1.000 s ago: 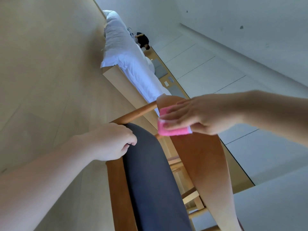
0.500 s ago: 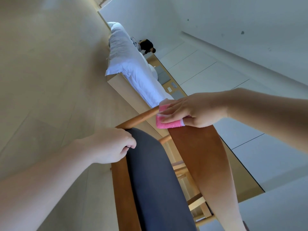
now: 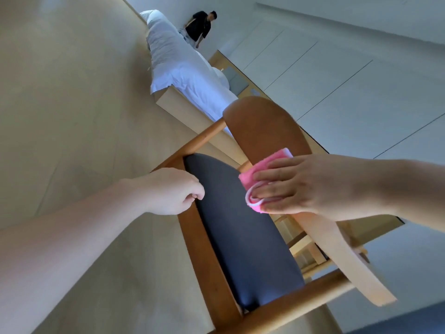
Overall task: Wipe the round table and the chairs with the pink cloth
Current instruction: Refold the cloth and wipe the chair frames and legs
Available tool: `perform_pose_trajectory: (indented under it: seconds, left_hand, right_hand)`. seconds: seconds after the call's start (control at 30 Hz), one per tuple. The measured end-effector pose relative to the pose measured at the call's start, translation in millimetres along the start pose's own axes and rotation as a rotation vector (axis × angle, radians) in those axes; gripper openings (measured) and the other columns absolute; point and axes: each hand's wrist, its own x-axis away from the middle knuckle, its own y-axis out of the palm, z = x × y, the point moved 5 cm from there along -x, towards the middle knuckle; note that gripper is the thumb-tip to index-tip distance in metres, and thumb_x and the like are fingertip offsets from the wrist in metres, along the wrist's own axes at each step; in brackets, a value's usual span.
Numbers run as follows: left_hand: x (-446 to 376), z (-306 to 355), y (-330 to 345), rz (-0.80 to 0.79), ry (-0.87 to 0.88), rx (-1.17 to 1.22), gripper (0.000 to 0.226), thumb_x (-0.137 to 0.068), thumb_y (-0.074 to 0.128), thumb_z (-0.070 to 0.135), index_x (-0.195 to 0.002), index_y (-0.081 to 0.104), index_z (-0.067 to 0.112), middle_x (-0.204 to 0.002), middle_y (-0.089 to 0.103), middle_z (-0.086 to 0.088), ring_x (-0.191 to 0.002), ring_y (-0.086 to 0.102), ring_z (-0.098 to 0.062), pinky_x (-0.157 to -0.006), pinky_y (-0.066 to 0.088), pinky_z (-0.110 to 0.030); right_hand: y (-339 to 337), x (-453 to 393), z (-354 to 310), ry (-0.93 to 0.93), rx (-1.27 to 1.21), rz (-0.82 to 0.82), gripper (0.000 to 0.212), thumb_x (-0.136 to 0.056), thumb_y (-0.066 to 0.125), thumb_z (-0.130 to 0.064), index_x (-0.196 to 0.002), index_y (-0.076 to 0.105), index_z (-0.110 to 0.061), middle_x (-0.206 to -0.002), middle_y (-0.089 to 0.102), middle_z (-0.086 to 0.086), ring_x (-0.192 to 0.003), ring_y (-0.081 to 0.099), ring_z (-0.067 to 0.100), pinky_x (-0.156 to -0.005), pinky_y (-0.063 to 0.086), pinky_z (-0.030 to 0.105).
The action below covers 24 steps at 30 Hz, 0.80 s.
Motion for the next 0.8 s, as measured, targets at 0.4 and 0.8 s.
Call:
perform_pose_trajectory:
  seconds: [0.4, 0.8]
  left_hand:
    - [53.3, 163.1, -34.1, -0.188, 0.252, 0.813, 0.056, -0.087, 0.067, 0.024, -0.136, 0.043, 0.030, -0.128, 0.058, 0.016, -0.120, 0.052, -0.001, -0.104, 0.041, -0.023]
    - [64.7, 164.2, 16.0, -0.188, 0.162, 0.804, 0.028, -0.093, 0.061, 0.024, -0.120, 0.060, 0.016, -0.110, 0.067, 0.001, -0.105, 0.063, -0.015, -0.093, 0.053, -0.038]
  right_hand:
    - [54.1, 59.9, -106.1, 0.329, -0.037, 0.231, 0.046, -0.087, 0.049, -0.005, -0.131, 0.058, -0.012, -0.147, 0.042, 0.008, -0.140, 0.031, 0.032, -0.114, 0.023, 0.047]
    - [72.0, 22.7, -171.4, 0.613, -0.227, 0.394, 0.048, -0.090, 0.046, -0.006, -0.138, 0.051, -0.013, -0.147, 0.042, 0.008, -0.137, 0.036, 0.036, -0.112, 0.024, 0.054]
